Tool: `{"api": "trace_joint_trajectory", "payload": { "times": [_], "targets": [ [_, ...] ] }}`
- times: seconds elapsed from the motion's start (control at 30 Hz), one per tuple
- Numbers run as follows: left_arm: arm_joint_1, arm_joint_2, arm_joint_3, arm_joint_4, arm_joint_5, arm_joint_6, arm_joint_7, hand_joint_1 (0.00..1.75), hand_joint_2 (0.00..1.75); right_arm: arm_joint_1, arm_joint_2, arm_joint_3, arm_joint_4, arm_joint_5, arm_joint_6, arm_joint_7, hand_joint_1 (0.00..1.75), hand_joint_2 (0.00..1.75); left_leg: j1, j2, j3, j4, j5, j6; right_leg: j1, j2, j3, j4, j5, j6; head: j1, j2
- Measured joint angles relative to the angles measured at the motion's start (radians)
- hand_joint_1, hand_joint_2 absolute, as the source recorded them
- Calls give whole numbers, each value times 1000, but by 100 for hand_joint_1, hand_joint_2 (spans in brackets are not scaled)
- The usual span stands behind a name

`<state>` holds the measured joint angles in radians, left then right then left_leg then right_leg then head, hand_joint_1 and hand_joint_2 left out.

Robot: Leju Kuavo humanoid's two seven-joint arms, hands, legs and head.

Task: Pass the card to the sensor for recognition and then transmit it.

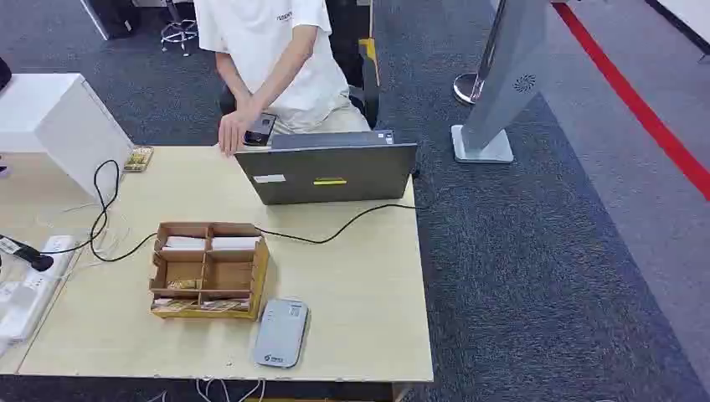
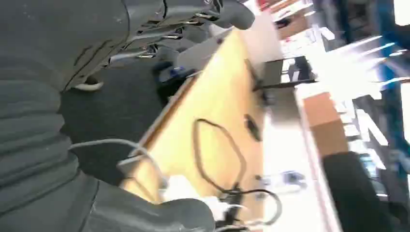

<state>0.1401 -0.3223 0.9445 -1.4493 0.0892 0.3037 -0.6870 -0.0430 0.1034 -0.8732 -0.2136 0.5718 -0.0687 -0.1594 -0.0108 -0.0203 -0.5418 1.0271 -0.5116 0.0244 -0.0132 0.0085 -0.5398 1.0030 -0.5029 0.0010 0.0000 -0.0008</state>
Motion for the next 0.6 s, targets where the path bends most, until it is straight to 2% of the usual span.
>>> {"api": "trace_joint_trajectory", "payload": {
  "times": [0.03,0.07,0.17,0.37,0.6],
  "targets": [
    [2,2,-9,-15,-3,4,0,0,175,0,0,0,0,3,0,1,0,175,0,0,0,0,0,0,0,0,0,0,0,0,0,0],
    [5,5,-46,-75,-21,25,-1,0,175,-1,0,0,1,11,0,2,0,175,0,0,0,0,0,1,0,0,0,0,0,0,0,0],
    [-33,60,-219,-363,-201,139,-6,0,175,-8,0,0,5,53,15,24,0,175,0,2,0,0,1,1,0,1,0,0,2,1,0,0],
    [-87,111,-310,-476,-338,203,-8,0,175,-11,0,2,7,81,24,42,0,175,0,2,0,1,2,1,0,1,0,0,2,1,0,0],
    [-185,194,-386,-471,-543,233,44,0,175,-14,0,6,9,116,27,63,0,175,0,4,0,1,2,1,0,3,-1,0,3,1,0,0]
  ]
}}
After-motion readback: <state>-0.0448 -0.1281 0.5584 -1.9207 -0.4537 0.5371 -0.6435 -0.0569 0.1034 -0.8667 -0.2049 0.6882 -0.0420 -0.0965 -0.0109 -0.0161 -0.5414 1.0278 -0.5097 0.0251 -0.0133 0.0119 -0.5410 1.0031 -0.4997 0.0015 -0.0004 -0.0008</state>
